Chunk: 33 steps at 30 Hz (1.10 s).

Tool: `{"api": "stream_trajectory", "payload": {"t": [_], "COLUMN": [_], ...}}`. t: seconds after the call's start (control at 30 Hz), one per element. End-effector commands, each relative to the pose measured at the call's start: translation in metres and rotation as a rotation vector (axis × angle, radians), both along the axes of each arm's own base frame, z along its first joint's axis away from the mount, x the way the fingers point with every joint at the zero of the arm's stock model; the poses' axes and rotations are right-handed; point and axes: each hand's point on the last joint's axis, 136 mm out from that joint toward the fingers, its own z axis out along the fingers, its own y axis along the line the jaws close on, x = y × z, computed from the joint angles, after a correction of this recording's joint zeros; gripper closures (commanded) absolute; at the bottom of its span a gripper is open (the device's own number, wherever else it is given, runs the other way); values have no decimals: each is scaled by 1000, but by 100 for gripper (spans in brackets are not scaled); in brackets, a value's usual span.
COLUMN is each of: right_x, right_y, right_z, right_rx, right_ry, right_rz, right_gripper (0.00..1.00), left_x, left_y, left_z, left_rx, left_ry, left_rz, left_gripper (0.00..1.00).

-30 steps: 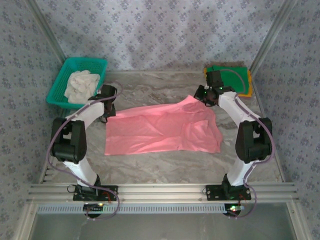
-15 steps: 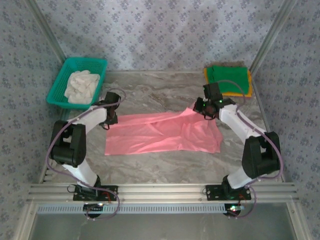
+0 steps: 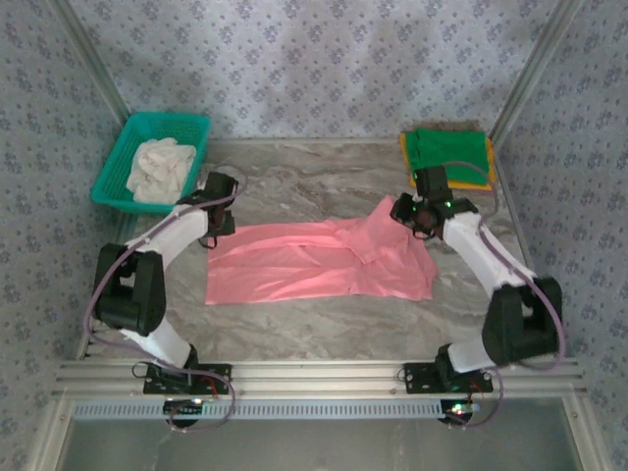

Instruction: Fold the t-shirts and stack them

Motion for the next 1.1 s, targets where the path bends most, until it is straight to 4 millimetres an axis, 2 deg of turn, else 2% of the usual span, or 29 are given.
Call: {"api": "stream_trajectory", "payload": {"t": [0.0, 0.07, 0.17, 0.37, 0.53, 0.6, 0.7, 0.87, 0.93, 1.07], "right_x": [29, 43, 52, 57, 55, 55, 55, 57, 59, 62], "right_y": [19, 33, 43, 29, 16, 12, 10, 0, -2, -5], "right_z": [-9, -20, -40, -83, -103, -108, -114, -122, -124, -125], "right_rx": [62, 85, 85, 133, 140, 140, 145, 160, 162, 161], "right_ry": [23, 41, 87, 163, 192, 191, 196, 206, 208, 209], "right_rz": [102, 150, 177, 93, 42, 23, 13, -30, -37, -45], "right_gripper": [77, 82, 85, 90, 96, 98, 100, 100, 100, 100], "left_x": [30, 39, 43, 35, 33, 30, 14, -19, -32, -48], "left_y": [-45, -70, -104, -168, -208, -214, -217, -202, -196, -188], "left_z": [13, 13, 2, -22, -35, -44, -58, -78, -81, -67], "left_rx": [-22, -26, -62, -179, -159, -158, -160, -164, -159, -124], "left_ry": [-53, -48, -31, 14, 43, 67, 109, 146, 169, 141], "left_rz": [-183, -262, -378, -602, -734, -747, -750, -701, -679, -653], "left_gripper": [56, 58, 59, 59, 63, 66, 72, 78, 79, 80]}}
